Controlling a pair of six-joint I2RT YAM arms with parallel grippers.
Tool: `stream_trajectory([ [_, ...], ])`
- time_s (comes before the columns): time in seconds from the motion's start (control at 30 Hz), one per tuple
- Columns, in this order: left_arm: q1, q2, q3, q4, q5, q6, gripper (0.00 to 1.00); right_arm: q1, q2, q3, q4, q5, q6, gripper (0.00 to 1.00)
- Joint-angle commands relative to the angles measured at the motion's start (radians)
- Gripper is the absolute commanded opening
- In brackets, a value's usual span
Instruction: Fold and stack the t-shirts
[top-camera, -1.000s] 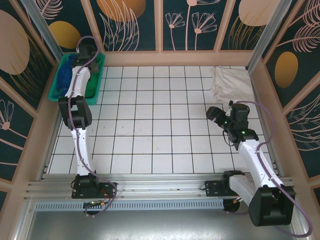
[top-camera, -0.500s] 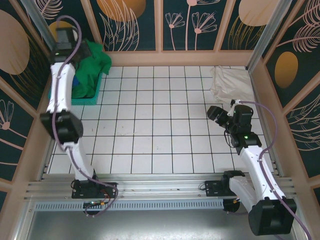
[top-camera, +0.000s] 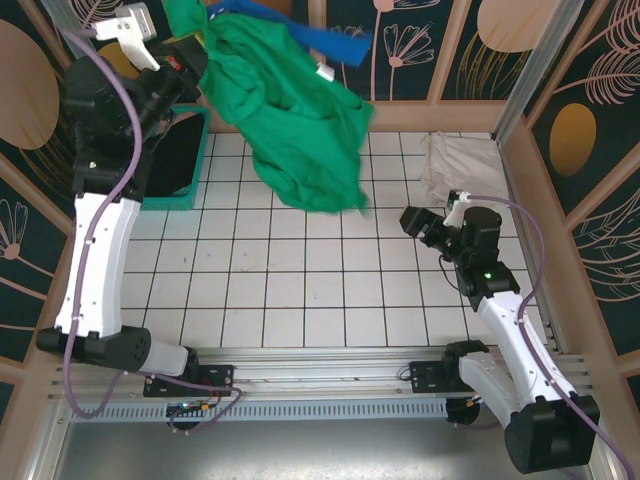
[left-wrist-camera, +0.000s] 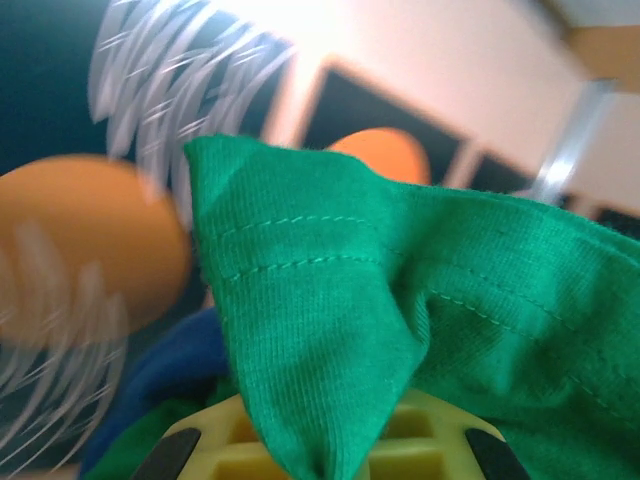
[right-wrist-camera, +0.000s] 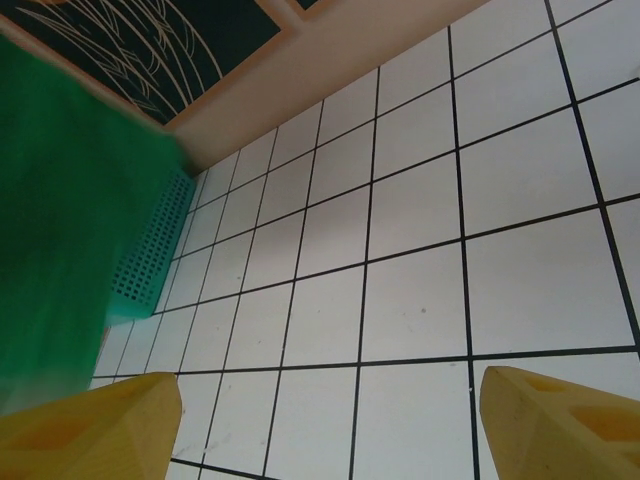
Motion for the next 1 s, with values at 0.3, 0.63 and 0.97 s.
stream_trajectory([
  [0.3, 0.274, 0.259, 0.073, -0.046, -0.409, -0.024, 0.0, 0.006, -0.062, -0.076, -0.033, 0.045, -0.015, 0.78],
  [0.63, 0.301, 0.582, 0.216, -0.12, -0.352, 0.027, 0.0, 0.005, -0.042, -0.098, -0.025, 0.06, -0.024, 0.78],
  [0.97, 0.295, 0.68, 0.272, -0.359, -0.299, 0.027, 0.98, 0.004, -0.041, -0.099, -0.055, 0.08, -0.044, 0.8],
])
